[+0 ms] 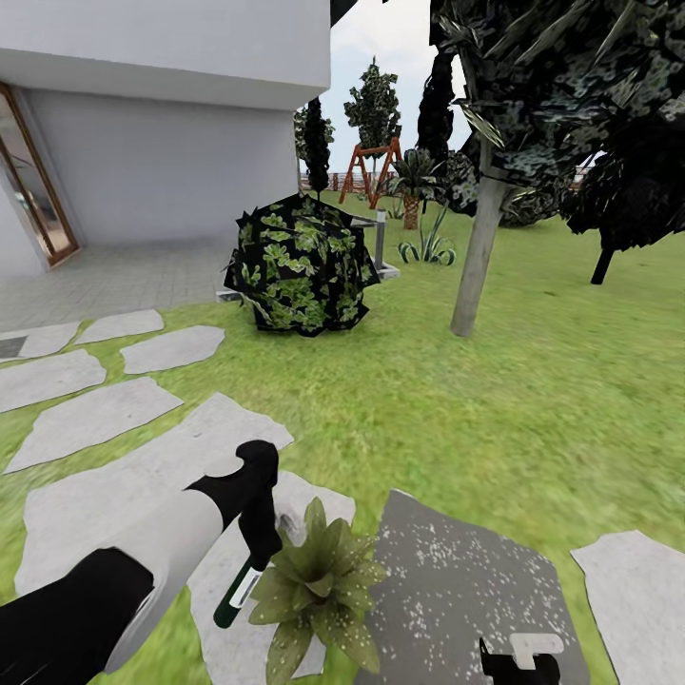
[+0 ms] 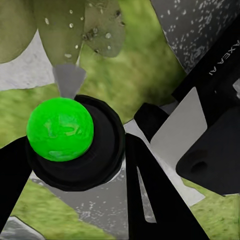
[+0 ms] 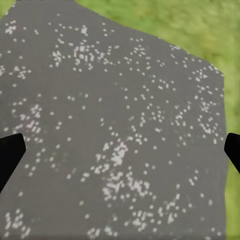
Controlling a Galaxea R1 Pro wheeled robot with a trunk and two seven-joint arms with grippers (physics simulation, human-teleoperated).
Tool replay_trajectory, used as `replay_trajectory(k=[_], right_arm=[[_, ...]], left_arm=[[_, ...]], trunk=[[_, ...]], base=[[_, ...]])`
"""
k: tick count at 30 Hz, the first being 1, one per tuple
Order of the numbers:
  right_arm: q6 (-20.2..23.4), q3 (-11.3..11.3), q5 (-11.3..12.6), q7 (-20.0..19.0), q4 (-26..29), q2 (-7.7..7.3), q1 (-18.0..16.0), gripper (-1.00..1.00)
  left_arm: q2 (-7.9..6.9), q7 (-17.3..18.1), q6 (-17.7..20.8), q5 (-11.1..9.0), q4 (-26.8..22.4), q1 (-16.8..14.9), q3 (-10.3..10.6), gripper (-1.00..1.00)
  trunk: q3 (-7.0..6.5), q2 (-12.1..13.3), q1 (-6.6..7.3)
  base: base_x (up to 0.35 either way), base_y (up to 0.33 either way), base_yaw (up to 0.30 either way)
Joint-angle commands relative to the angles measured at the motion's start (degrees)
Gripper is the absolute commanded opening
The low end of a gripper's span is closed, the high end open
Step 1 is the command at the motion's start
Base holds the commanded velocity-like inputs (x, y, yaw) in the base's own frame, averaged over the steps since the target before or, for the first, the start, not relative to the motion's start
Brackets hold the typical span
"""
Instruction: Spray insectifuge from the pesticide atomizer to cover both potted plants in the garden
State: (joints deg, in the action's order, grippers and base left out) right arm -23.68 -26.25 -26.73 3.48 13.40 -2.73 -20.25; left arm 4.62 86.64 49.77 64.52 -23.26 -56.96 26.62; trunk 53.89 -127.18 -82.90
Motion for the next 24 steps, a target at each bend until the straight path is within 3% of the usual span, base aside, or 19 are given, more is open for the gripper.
replay_trajectory(k=[1, 10, 16, 24], right_arm=[[-0.22, -0.3, -0.62, 0.26, -0.09, 0.01, -0.05, 1.0], [-0.22, -0.3, -0.61, 0.26, -0.13, 0.01, -0.05, 1.0], [-0.22, -0.3, -0.62, 0.26, -0.13, 0.01, -0.05, 1.0], [-0.22, -0.3, -0.66, 0.27, -0.13, 0.01, -0.05, 1.0]], left_arm=[[0.0, 0.55, 0.59, 0.47, -0.01, -0.01, 0.11, -1.0], [-0.06, 0.42, 0.59, 0.66, 0.3, 1.88, 0.19, -1.0], [0.11, 0.46, 0.59, 0.68, 0.32, 2.03, 0.27, -1.0], [0.29, 0.46, 0.61, 0.69, 0.31, 1.8, 0.26, -1.0]], trunk=[[0.05, -0.02, 0.01], [0.05, -0.02, 0.01], [0.05, -0.02, 0.01], [0.05, -0.02, 0.01]], base=[[0.0, 0.0, 0.0], [0.009, 0.0, 0.0], [0.171, 0.03, 0.0], [0.011, 0.003, 0.0]])
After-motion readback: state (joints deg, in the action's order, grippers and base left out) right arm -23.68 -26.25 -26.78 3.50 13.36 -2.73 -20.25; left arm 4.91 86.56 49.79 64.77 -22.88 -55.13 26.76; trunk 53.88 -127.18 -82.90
